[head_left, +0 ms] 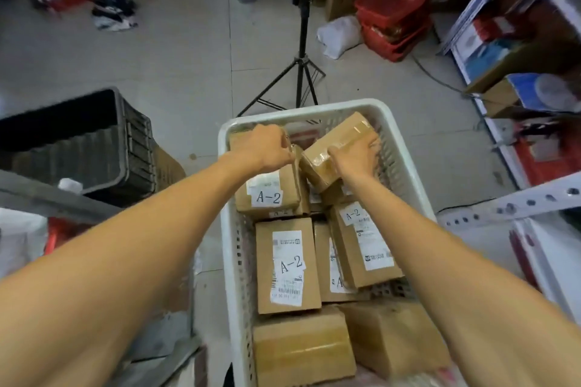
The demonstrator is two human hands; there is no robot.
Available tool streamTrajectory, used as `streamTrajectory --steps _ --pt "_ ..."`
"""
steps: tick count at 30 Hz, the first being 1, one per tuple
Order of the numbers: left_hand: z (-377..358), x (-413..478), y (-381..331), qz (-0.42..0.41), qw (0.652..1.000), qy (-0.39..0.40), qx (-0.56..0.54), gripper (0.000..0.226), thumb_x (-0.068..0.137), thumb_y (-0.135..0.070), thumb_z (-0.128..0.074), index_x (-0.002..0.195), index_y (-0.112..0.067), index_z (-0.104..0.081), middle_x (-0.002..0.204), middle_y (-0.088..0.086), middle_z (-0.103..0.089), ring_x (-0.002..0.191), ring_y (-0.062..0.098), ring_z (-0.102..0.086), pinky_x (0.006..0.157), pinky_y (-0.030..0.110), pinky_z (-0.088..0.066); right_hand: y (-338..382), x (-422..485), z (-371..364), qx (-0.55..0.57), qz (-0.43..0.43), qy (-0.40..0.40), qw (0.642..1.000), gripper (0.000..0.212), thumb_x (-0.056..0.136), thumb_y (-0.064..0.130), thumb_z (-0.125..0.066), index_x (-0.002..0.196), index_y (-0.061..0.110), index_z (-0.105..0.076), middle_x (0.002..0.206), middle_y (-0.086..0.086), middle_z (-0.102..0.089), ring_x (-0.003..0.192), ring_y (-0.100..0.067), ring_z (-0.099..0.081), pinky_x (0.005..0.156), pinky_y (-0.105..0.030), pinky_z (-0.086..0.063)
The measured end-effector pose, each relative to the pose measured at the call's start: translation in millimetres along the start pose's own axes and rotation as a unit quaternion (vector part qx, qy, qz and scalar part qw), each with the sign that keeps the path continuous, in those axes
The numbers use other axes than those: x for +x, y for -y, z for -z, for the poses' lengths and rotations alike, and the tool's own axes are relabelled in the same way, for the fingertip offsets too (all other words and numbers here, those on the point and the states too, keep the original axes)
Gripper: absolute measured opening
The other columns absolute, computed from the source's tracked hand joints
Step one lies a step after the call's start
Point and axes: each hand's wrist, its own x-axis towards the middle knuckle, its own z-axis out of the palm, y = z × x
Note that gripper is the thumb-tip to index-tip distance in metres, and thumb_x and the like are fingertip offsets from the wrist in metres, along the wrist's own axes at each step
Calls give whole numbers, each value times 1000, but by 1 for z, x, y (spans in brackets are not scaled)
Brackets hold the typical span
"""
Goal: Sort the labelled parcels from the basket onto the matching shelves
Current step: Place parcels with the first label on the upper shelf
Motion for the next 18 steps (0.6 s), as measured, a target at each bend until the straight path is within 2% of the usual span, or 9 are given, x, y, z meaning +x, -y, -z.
streamTrajectory --steps 3,6,8,11,13,15,18 --pt "-12 16 12 1 999 8 -54 19 86 -28 -62 99 -15 -67 95 2 -66 89 19 -62 83 35 -52 26 16 -32 -68 -92 -11 993 108 79 51 -67 150 0 -4 152 -24 -8 135 -39 -18 106 -48 -31" --pt "-22 23 19 0 994 17 -108 17 85 -19 -62 95 -7 -70 96 6 -68 90 21 -62 83 37 -52 34 23 -51 -80 -150 -26 985 123 71 63 -67 149 -3 1 154 -24 -2 137 -38 -13 107 -51 -28" --pt "-27 29 24 2 993 21 -116 12 84 -16 -63 95 -13 -68 91 -1 -64 89 17 -59 79 35 -50 25 22 -49 -69 -179 -67 979 124 69 62 -71 149 -1 0 154 -23 -4 136 -38 -15 106 -51 -30" --pt "-30 35 25 1 993 21 -116 13 85 -11 -61 95 -18 -66 87 -8 -56 88 12 -54 71 27 -41 0 18 -33 -2 -219 -94 971 107 72 45 -77 146 10 -10 151 -25 -14 132 -40 -23 103 -49 -32" --pt "-31 39 24 4 992 11 -125 16 85 -8 -58 95 -19 -65 88 -8 -56 87 11 -52 69 24 -38 -21 14 -24 83 -218 -66 970 108 68 30 -82 147 21 -8 147 -25 -22 130 -42 -30 105 -51 -30" --pt "-31 41 23 12 991 8 -134 17 86 -6 -56 94 -16 -66 87 -8 -56 84 11 -52 63 21 -37 -36 8 -21 155 -192 -34 969 113 65 16 -84 147 30 -9 143 -21 -32 127 -41 -39 106 -53 -35" --pt "-36 39 12 12 991 21 -130 18 85 -3 -55 88 -15 -68 93 -2 -62 87 15 -58 68 24 -46 -55 3 -5 221 -181 14 958 111 65 -2 -79 147 30 -11 138 -12 -46 121 -35 -49 99 -53 -45"
